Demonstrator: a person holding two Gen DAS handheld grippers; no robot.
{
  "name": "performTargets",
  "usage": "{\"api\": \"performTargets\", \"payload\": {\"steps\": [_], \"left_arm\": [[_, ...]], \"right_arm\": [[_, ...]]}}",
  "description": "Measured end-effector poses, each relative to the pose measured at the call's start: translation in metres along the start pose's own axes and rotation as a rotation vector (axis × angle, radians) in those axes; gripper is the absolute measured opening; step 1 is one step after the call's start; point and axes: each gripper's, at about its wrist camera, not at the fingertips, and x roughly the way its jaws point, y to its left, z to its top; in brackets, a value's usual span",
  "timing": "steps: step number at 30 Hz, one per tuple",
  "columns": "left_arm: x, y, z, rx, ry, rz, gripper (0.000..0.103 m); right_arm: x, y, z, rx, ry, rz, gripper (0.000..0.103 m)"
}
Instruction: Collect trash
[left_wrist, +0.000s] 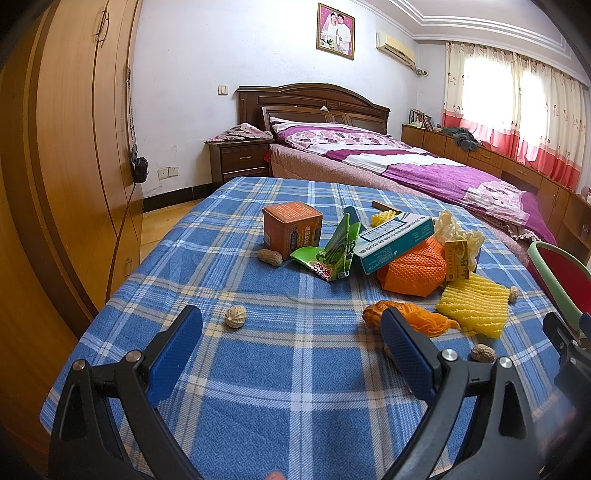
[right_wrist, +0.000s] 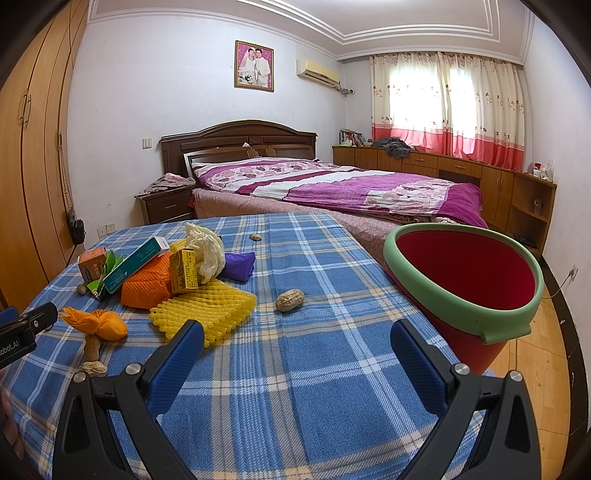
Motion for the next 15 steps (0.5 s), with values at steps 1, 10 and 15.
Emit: {"api": "performTargets", "payload": {"steps": [1, 10, 15], "left_arm": [[0.000, 0.000, 0.000, 0.000, 0.000, 0.000, 0.097], [0.003, -0.005, 0.001, 0.015, 0.019, 0.005, 0.097], [-0.003, -0.010, 0.003, 0.022, 0.031, -0.052, 0.097]], "right_arm": [[0.000, 0.000, 0.000, 0.000, 0.000, -0.001, 0.103], [-0.011, -0.009, -0.003, -0.017, -0.006, 0.005, 0.103], [-0.015, -0.020, 0.001, 0.014, 0.006, -0.005, 0.103]]}}
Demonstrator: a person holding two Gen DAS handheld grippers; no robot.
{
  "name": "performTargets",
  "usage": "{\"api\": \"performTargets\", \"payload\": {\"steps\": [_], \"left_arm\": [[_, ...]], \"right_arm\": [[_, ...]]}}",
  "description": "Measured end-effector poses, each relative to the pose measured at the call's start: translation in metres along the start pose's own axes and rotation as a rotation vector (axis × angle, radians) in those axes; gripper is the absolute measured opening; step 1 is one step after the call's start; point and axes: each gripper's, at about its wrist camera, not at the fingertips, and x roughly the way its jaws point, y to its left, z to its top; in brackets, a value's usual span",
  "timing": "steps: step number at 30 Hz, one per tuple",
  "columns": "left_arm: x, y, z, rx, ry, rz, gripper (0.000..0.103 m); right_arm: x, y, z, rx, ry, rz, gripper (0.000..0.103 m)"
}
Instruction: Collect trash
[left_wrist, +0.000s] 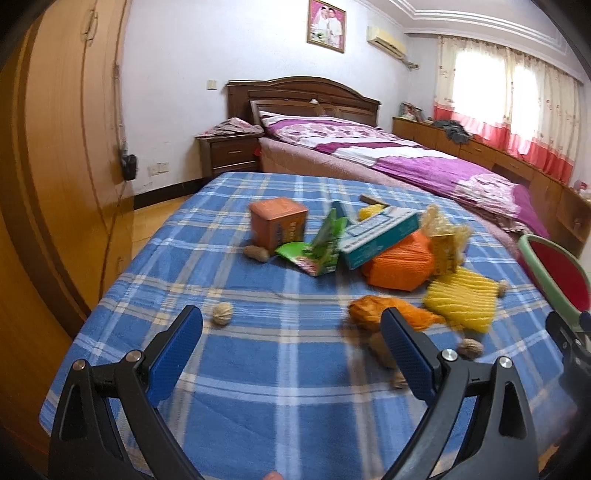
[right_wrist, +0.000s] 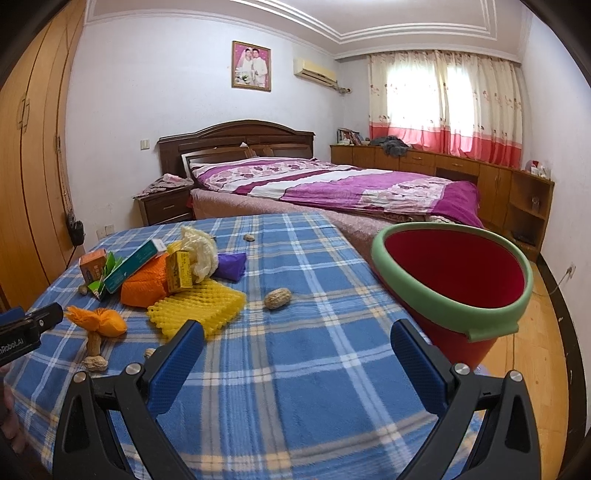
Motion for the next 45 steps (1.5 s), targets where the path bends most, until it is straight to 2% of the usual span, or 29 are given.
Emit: {"api": "performTargets", "payload": {"steps": [6, 10, 12, 14, 17, 19, 21, 24, 31, 36, 41, 45], "left_arm": [[-0.003, -0.021, 0.011, 0.019, 0.024, -0.103, 0.097], [0.012, -0.034, 0.016, 0.038, 0.093, -0.145, 0.095], [0.021, -0.039, 0.016, 0.054, 0.136, -0.168, 0.083], [0.031, -0.045, 0.014, 0.071, 0.190, -0.185, 0.080], [0.044, -0.048, 0.011, 0.068, 0.245, -0.211, 0.067], [0.050, -0.049, 0.010, 0.067, 0.268, -0.211, 0.064], [0.054, -0.050, 0.009, 0.067, 0.290, -0.219, 0.054], [0.056, -0.050, 0.009, 0.062, 0.300, -0.246, 0.044], [0.044, -0.049, 0.025, 0.096, 0.243, -0.249, 0.041], [0.045, -0.043, 0.041, 0.084, 0.236, -0.243, 0.041], [0.058, -0.030, 0.051, 0.056, 0.263, -0.209, 0.041], [0.069, -0.023, 0.056, 0.051, 0.276, -0.192, 0.041]], "right_arm": [[-0.005, -0.015, 0.006, 0.045, 0.021, -0.007, 0.103], [-0.003, -0.019, 0.007, 0.065, 0.042, -0.005, 0.103], [-0.002, -0.022, 0.008, 0.076, 0.055, -0.005, 0.103], [-0.001, -0.026, 0.008, 0.090, 0.068, -0.003, 0.103], [0.001, -0.029, 0.008, 0.104, 0.087, 0.000, 0.103], [0.002, -0.030, 0.009, 0.106, 0.097, 0.005, 0.103], [0.003, -0.030, 0.010, 0.107, 0.104, 0.009, 0.103], [0.005, -0.028, 0.014, 0.104, 0.113, 0.023, 0.103], [0.012, -0.012, 0.030, 0.087, 0.151, 0.072, 0.103], [0.027, 0.010, 0.039, 0.067, 0.205, 0.123, 0.102], [0.043, 0.031, 0.036, 0.037, 0.247, 0.163, 0.094], [0.057, 0.044, 0.030, 0.034, 0.307, 0.204, 0.082]]}}
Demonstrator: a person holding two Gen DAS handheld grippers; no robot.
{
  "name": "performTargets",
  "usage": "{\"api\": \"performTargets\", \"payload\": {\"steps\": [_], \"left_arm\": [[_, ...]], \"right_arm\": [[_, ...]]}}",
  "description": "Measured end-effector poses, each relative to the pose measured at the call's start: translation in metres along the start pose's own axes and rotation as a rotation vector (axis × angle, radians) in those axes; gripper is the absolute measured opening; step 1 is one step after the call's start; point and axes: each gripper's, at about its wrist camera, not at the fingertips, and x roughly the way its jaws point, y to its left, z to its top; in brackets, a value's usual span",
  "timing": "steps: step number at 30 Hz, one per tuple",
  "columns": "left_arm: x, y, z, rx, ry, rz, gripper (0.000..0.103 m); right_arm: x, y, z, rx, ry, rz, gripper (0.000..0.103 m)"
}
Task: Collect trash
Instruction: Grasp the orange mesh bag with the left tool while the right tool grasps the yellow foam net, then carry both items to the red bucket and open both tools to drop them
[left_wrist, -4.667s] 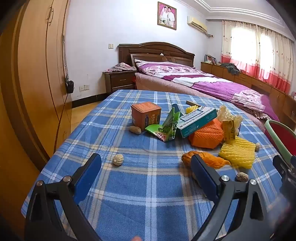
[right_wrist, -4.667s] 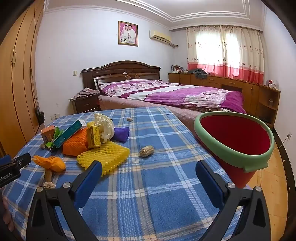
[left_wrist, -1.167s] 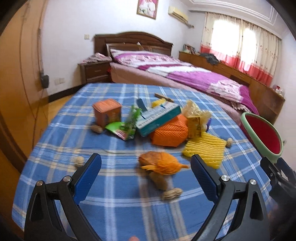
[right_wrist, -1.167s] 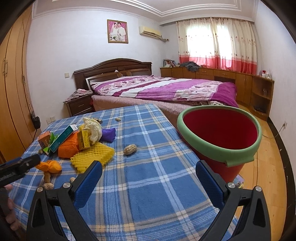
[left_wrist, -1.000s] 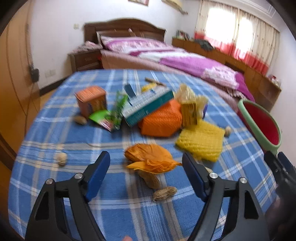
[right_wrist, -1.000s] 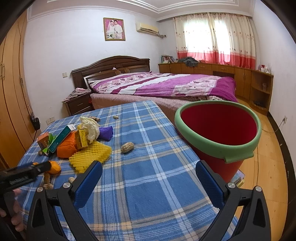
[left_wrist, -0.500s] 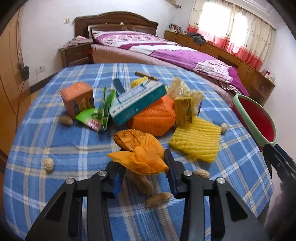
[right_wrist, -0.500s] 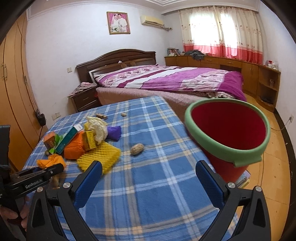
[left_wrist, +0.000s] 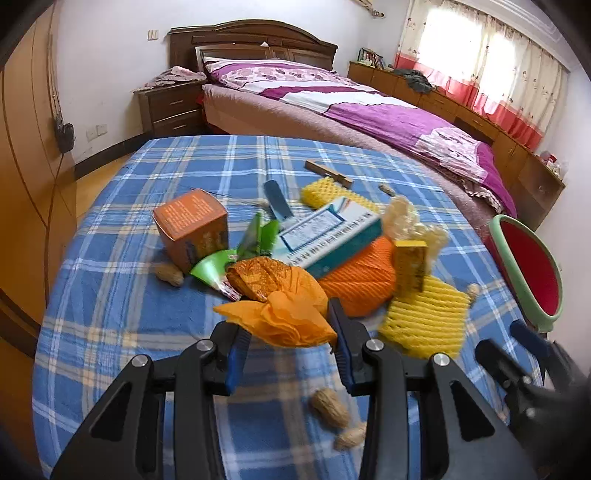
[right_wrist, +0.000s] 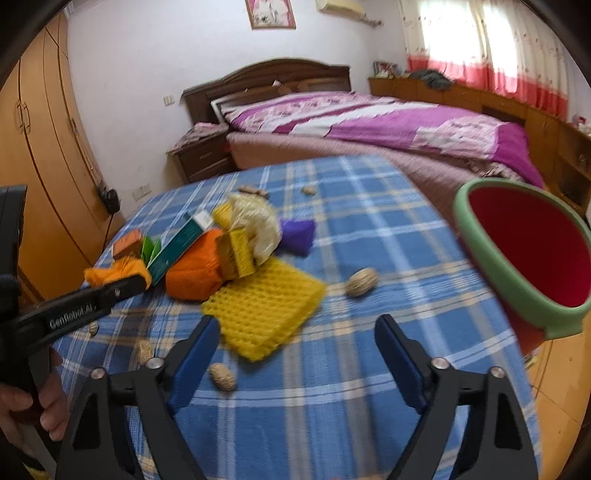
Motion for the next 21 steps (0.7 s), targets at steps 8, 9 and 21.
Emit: {"api": "performTargets", "payload": {"steps": [8, 9, 21], "left_arm": [[0.014, 0.014, 0.006, -0.003, 0.020, -0.042, 0.041], [0.015, 0.014, 0.006, -0.004, 0.022, -0.048, 0.041], [0.021, 0.012, 0.008, -0.004, 0.033, -0.077, 0.041]], "right_arm": [[0.020, 0.009, -0.005, -0.006, 0.065, -0.014, 0.061], [0.022, 0.010, -0.005, -0.004, 0.073, -0.005, 0.054], [0.027, 0.010, -0.006, 0.048, 0.104, 0.062, 0.014]]}}
